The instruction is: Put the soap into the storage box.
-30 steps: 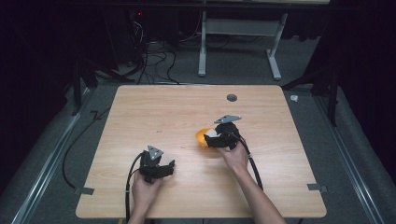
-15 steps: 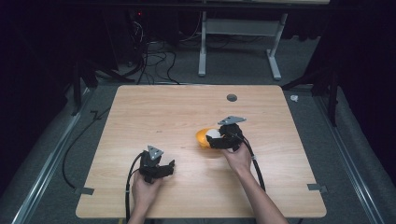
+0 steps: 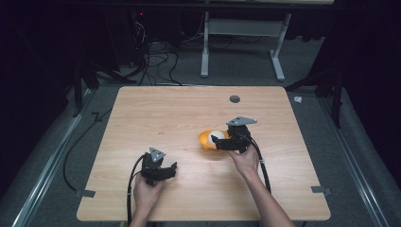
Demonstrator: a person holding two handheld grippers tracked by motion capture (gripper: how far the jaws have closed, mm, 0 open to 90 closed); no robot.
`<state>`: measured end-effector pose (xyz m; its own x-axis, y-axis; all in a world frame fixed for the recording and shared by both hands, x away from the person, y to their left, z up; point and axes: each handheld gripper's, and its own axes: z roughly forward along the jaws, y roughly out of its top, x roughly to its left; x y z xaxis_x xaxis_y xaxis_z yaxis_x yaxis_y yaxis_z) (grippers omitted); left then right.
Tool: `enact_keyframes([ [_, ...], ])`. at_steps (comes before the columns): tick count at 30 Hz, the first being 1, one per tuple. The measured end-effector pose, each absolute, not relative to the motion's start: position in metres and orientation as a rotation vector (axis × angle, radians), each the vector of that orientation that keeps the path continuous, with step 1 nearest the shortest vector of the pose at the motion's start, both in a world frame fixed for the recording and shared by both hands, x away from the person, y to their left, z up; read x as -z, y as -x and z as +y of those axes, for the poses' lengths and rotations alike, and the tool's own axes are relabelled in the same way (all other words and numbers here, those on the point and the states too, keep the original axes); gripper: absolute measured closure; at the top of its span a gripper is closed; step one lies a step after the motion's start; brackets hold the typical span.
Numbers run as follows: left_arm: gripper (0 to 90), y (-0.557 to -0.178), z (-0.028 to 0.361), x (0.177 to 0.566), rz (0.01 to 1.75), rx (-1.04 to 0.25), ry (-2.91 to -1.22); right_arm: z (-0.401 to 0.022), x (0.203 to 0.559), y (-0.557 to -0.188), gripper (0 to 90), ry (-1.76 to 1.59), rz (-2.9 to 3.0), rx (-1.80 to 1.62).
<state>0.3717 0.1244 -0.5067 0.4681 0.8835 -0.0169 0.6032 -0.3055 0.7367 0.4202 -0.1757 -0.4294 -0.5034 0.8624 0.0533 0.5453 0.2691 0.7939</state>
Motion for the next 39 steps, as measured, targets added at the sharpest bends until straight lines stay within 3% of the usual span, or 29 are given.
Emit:
enact_keyframes([
  [39,22.8,-0.372,0.124,0.507,1.229,-0.519,-2.032,-0.199,0.41,-0.395,17.2,-1.247,2.06,-1.146],
])
